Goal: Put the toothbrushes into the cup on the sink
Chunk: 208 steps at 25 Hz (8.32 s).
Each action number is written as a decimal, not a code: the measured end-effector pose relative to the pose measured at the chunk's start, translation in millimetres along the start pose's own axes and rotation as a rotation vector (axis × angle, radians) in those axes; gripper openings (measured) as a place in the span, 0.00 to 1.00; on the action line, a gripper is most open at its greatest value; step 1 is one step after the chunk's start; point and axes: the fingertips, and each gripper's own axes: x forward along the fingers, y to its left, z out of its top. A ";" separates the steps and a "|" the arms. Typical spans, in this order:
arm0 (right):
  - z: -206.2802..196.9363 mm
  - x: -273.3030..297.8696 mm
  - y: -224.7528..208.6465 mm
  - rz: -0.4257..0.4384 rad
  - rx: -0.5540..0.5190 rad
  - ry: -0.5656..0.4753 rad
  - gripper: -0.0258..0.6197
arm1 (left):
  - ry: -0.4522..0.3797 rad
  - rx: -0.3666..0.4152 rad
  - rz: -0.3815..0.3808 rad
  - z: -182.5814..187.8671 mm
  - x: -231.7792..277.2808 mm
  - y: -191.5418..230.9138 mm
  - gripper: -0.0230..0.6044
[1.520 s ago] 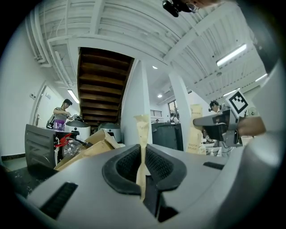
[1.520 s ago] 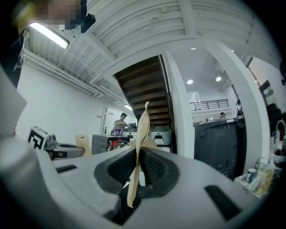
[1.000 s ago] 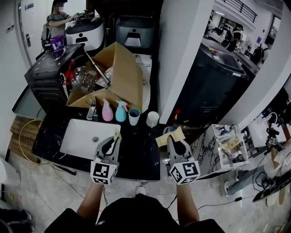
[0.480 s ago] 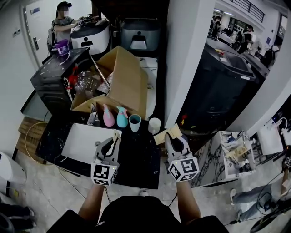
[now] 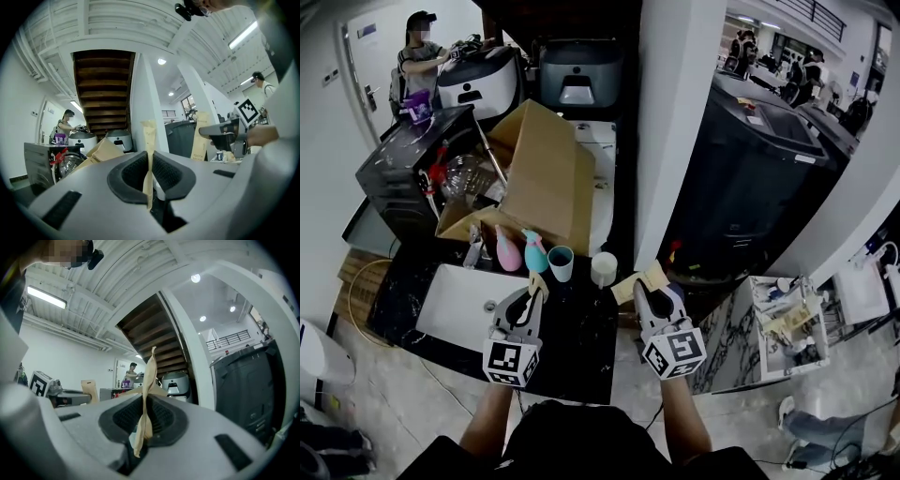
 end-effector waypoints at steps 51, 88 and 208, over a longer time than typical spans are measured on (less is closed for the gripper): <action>-79.3 60.2 -35.2 -0.112 0.129 0.126 0.09 | 0.099 -0.133 -0.042 -87.9 170.0 53.2 0.08; -110.9 91.0 -42.3 -0.100 0.154 0.189 0.09 | 0.294 -0.112 -0.082 -171.2 180.7 39.9 0.09; -213.4 180.6 -44.2 0.024 -0.314 0.492 0.09 | 0.292 -0.170 -0.113 -152.2 123.2 20.1 0.04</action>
